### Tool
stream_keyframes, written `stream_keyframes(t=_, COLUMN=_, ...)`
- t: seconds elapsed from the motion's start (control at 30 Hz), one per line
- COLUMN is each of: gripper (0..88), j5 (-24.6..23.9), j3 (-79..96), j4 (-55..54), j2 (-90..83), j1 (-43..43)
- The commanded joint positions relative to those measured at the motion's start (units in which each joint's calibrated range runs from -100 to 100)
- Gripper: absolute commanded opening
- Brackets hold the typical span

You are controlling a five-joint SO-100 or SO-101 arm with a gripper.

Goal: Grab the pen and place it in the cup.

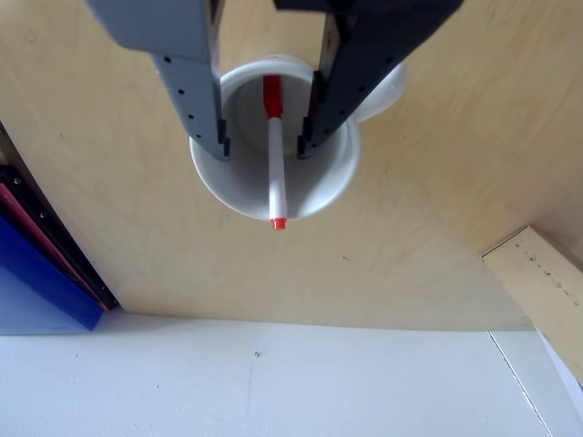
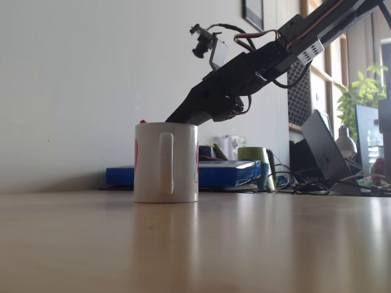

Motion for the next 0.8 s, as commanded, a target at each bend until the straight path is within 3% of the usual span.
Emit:
stream_keyframes(t=0.0, gripper=20.2, j5=-0.12, j3=-1.17, j4=0.24, j2=-0.73, j1=0.21)
stream_keyframes(t=0.77, gripper=20.1, j5=0.09, j3=-1.17, j4=0.24, j2=-0.4, j1=0.21)
